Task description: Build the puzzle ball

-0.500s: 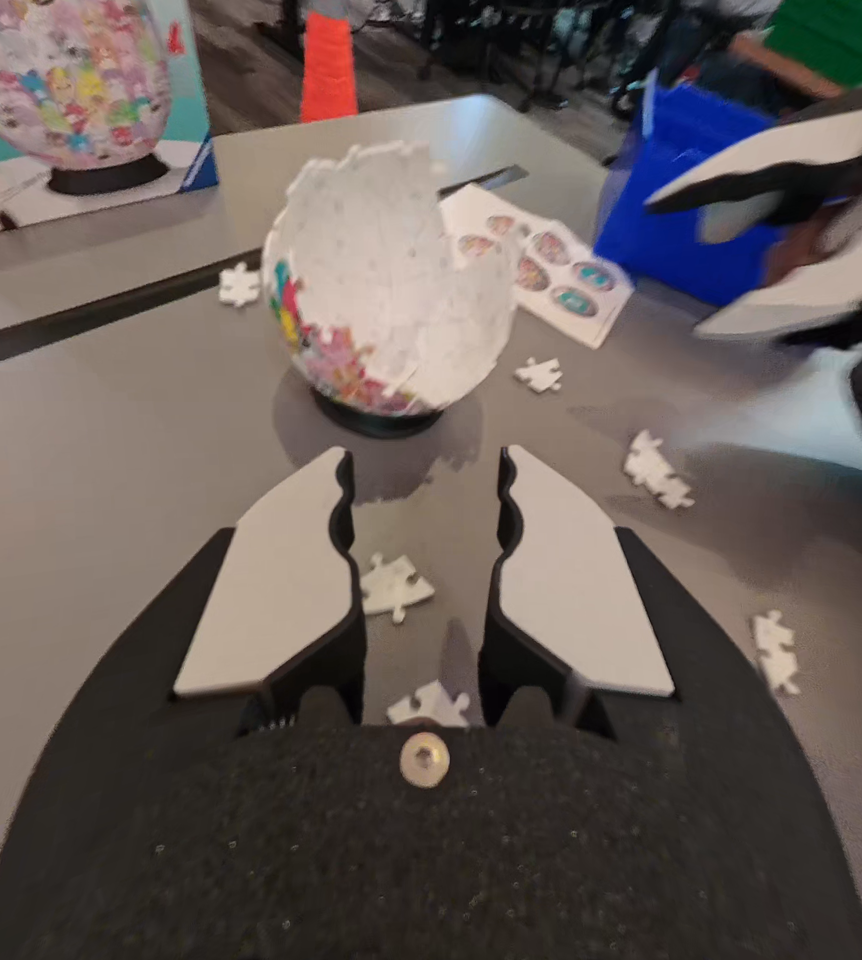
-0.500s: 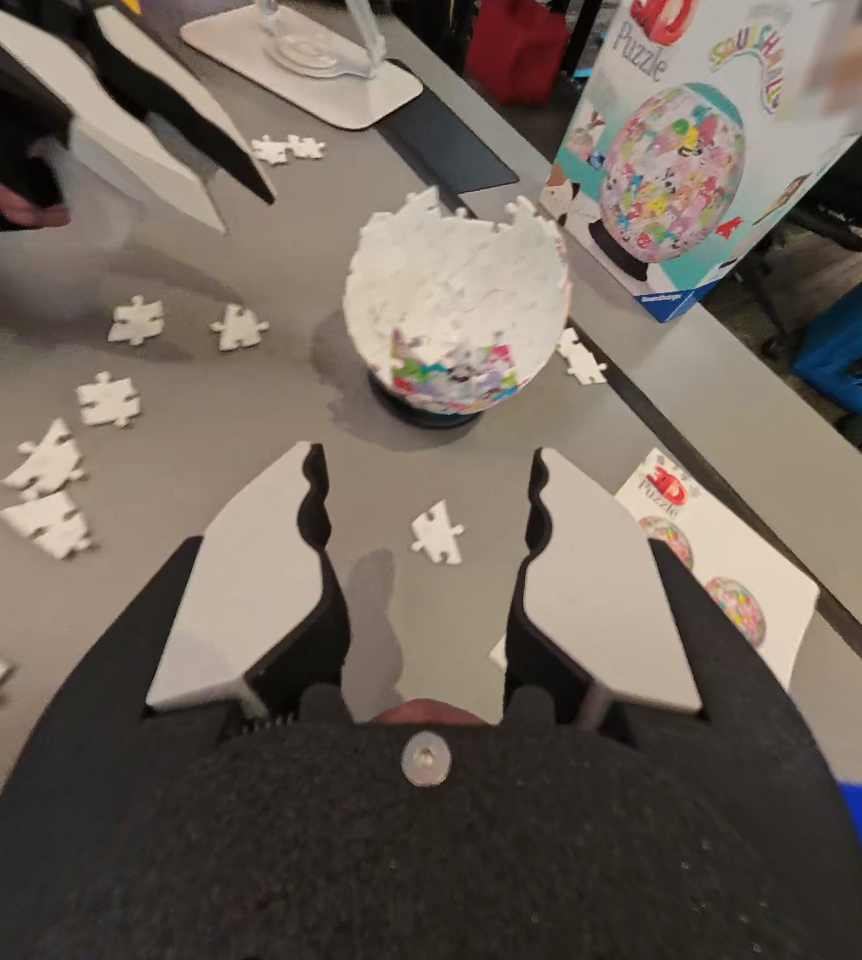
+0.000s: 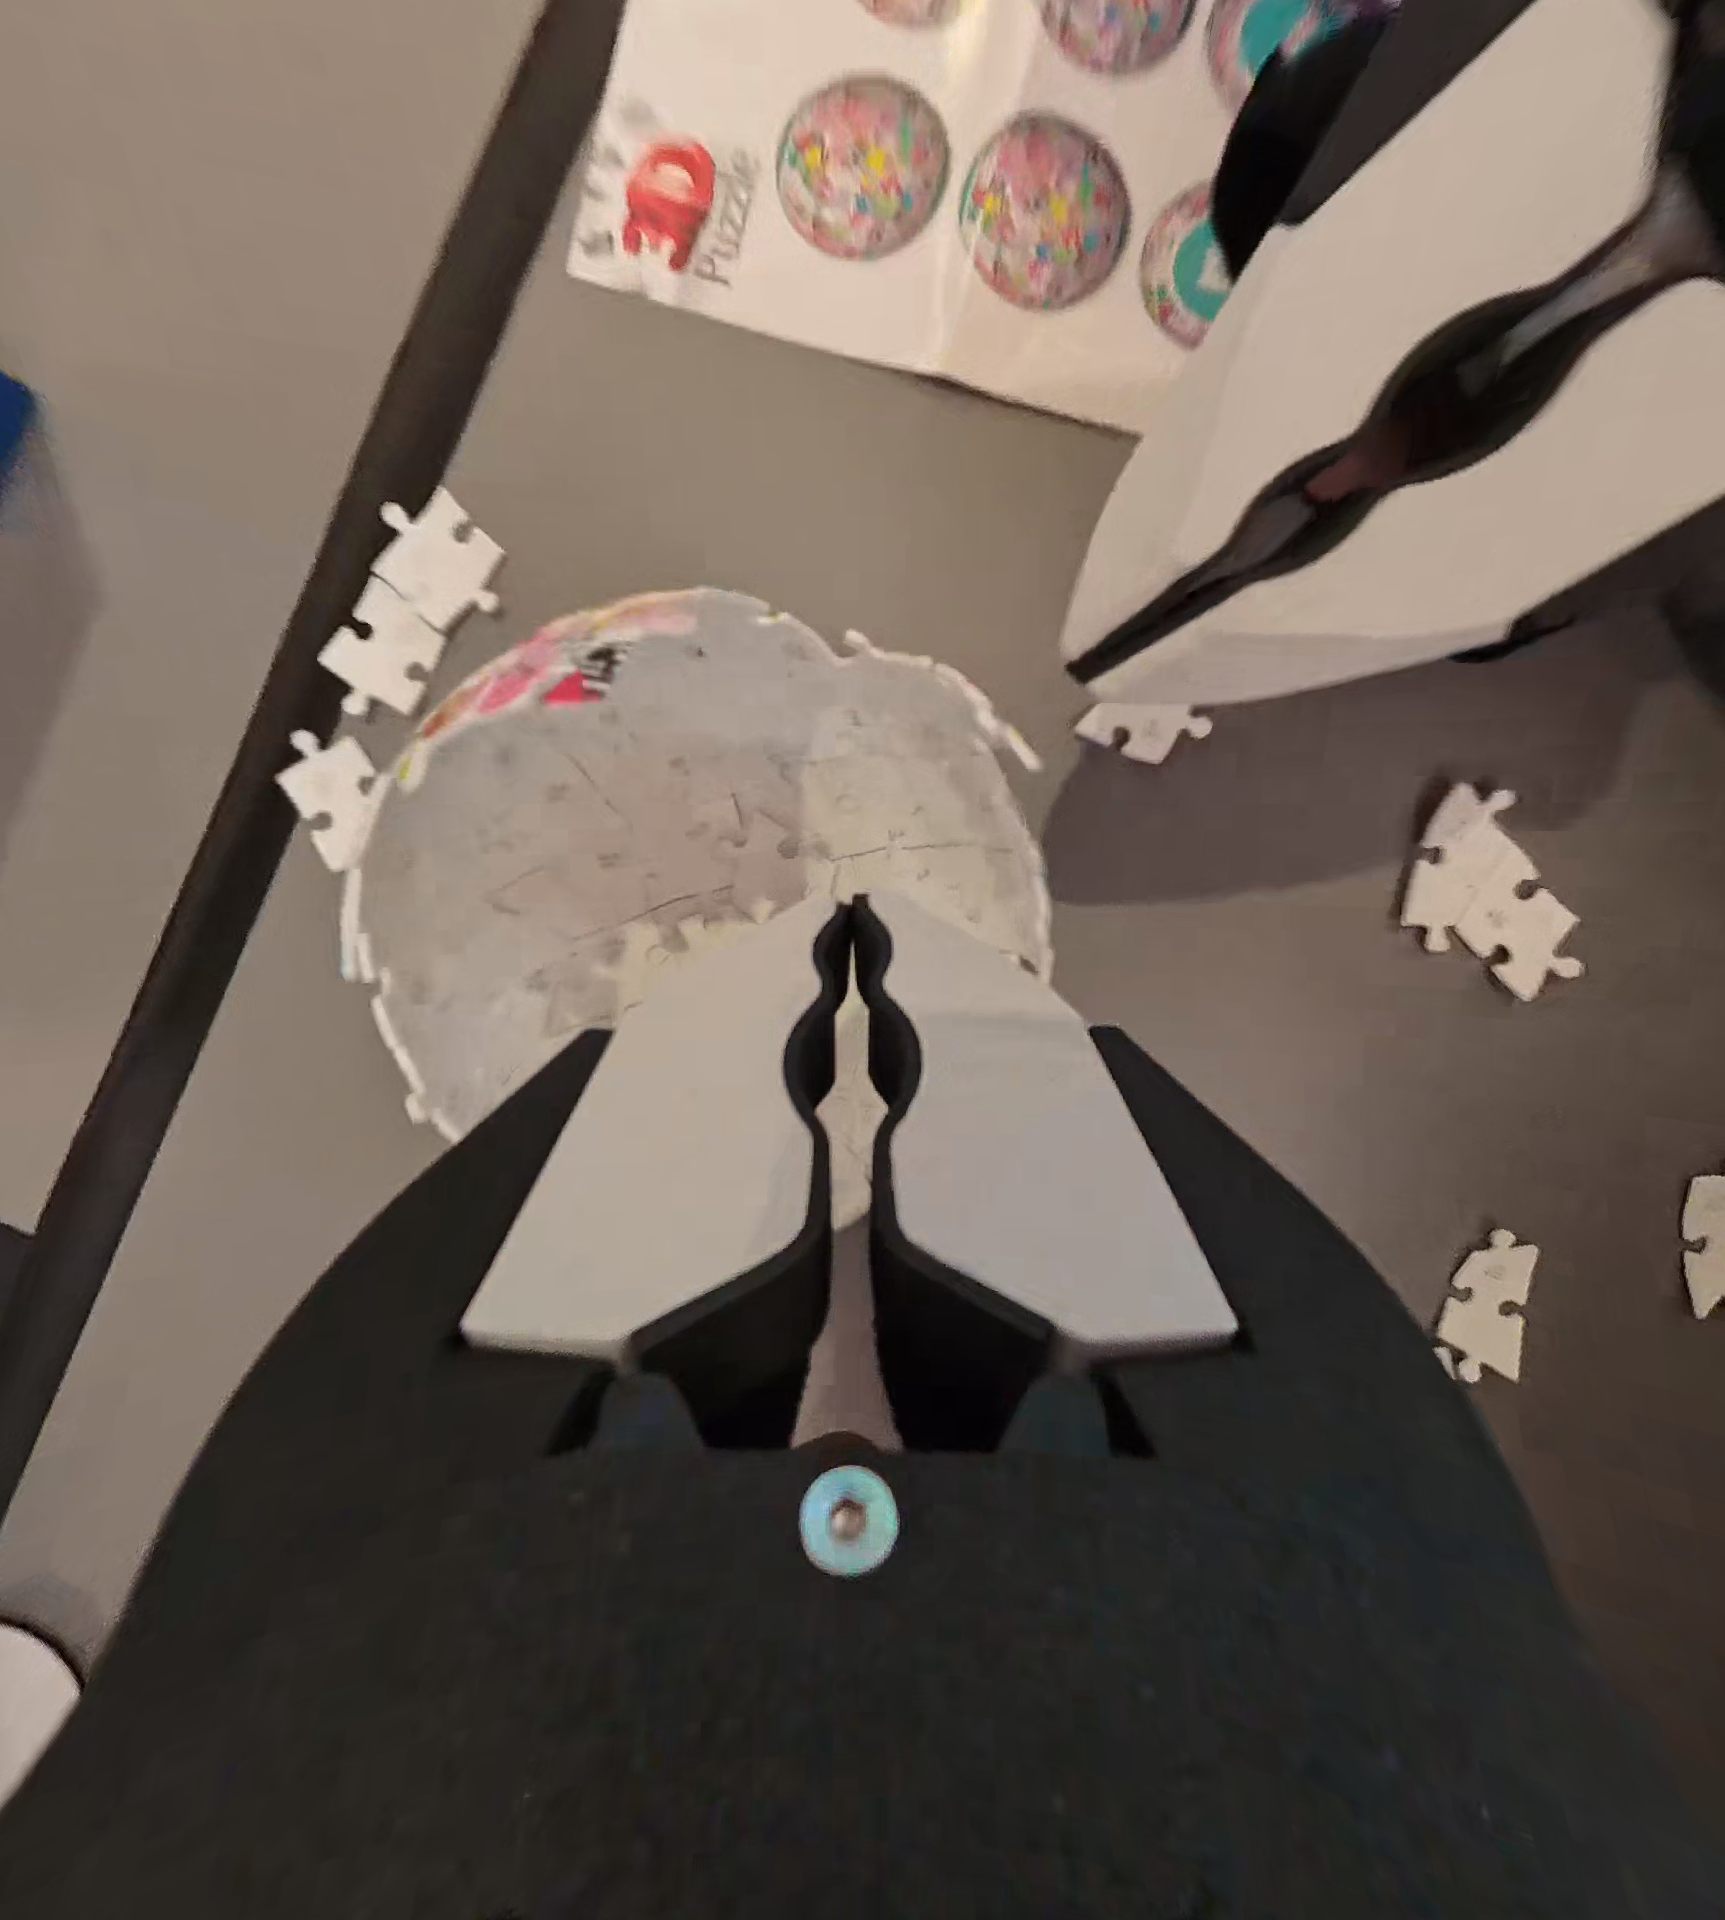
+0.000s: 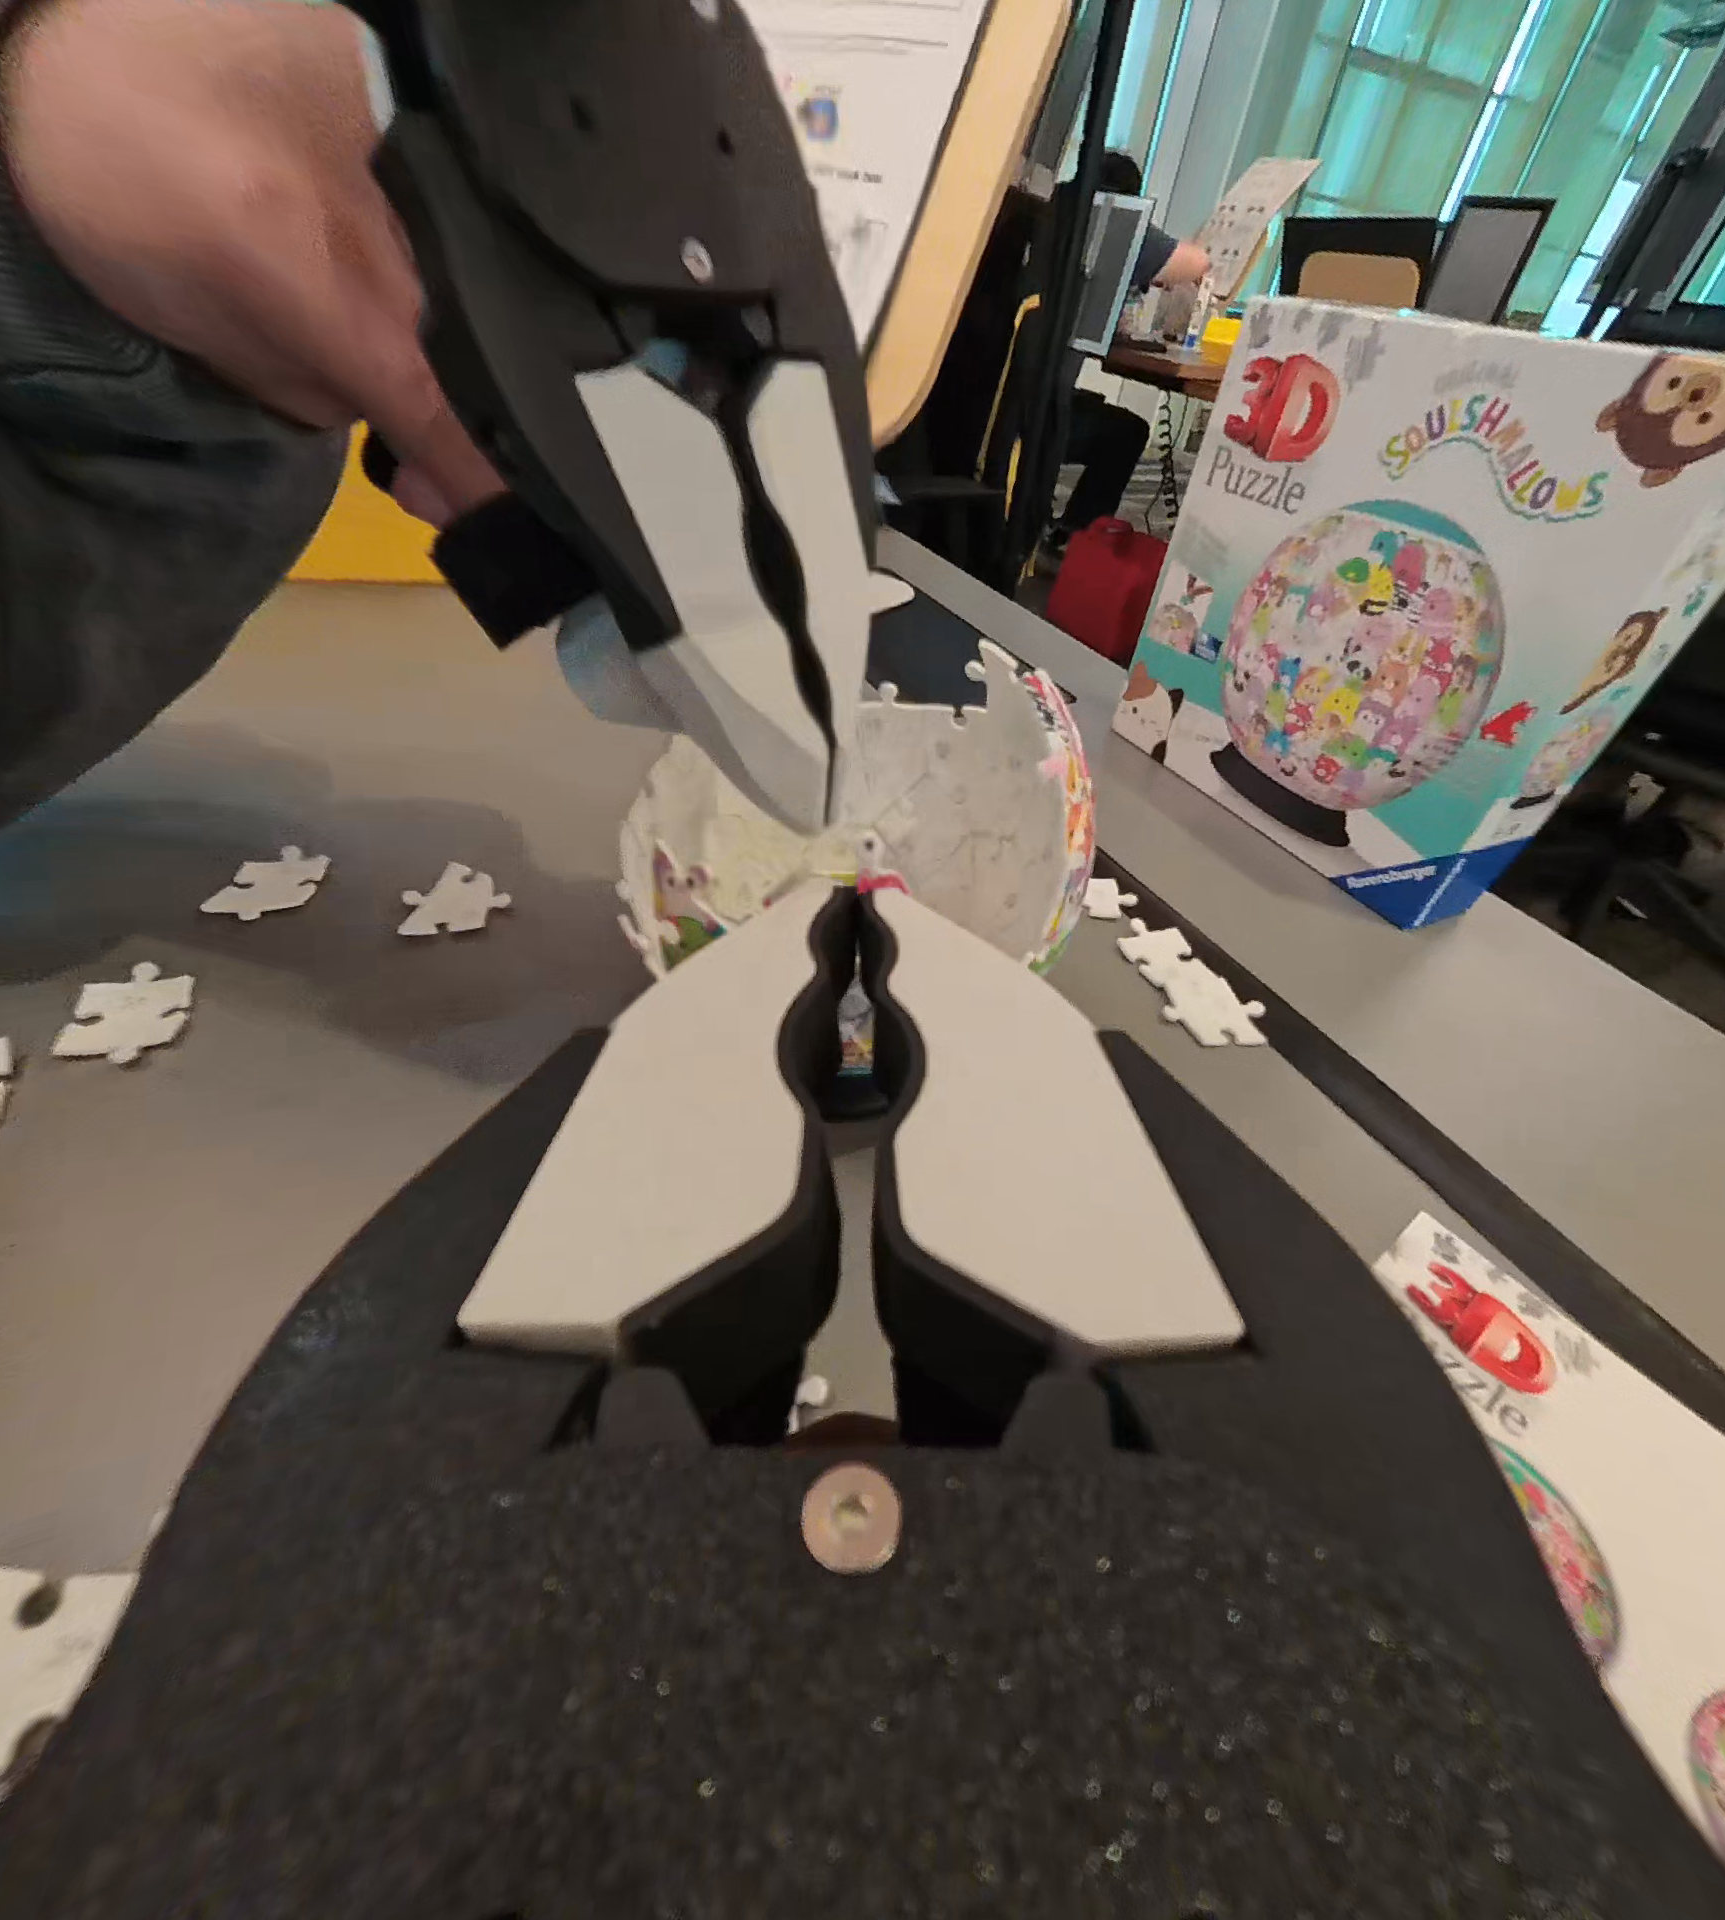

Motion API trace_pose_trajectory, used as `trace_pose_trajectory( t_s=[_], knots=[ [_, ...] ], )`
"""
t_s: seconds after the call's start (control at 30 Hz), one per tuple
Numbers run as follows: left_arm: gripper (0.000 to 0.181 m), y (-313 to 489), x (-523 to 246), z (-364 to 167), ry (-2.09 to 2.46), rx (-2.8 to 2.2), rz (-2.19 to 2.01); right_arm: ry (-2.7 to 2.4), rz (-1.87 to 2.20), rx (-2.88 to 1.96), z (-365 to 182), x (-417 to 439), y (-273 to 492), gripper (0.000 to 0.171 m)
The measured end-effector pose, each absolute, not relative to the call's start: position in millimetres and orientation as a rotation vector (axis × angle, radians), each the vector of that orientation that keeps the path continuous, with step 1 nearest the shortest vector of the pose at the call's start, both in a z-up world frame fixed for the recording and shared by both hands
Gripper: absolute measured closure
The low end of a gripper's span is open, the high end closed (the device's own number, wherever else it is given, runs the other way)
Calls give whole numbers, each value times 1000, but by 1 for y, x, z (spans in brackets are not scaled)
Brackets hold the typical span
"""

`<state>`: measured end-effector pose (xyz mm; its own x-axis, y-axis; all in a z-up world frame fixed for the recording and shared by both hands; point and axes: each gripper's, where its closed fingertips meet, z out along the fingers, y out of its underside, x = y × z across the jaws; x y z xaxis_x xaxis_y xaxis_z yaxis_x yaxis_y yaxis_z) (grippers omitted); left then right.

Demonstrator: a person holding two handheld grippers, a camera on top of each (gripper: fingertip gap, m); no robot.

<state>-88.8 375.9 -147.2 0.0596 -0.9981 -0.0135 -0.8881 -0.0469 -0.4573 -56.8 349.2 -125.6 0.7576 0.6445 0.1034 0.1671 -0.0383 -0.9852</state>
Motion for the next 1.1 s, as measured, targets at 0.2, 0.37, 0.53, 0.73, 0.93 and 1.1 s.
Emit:
trace_pose_trajectory(
  t_s=[0.2, 0.37, 0.53, 0.73, 0.93, 1.1],
  knots=[
    [181, 376, -88, -175, 2045, -2092, -423, -697, 441, -1652, -143, -61, 353, 171],
    [181, 369, -79, -180, 2137, -2047, -420, -703, 430, -1662, -145, -62, 354, 171],
    [181, 364, -72, -182, 2171, -2046, -480, -699, 433, -1659, -144, -63, 355, 171],
    [181, 364, -72, -182, 2165, -2045, -480, -699, 443, -1656, -143, -64, 356, 171],
    [181, 365, -70, -179, 2158, -2034, -478, -682, 442, -1628, -138, -61, 356, 171],
    [181, 364, -67, -180, 2157, -2029, -470, -688, 435, -1635, -140, -63, 356, 171]
  ],
)
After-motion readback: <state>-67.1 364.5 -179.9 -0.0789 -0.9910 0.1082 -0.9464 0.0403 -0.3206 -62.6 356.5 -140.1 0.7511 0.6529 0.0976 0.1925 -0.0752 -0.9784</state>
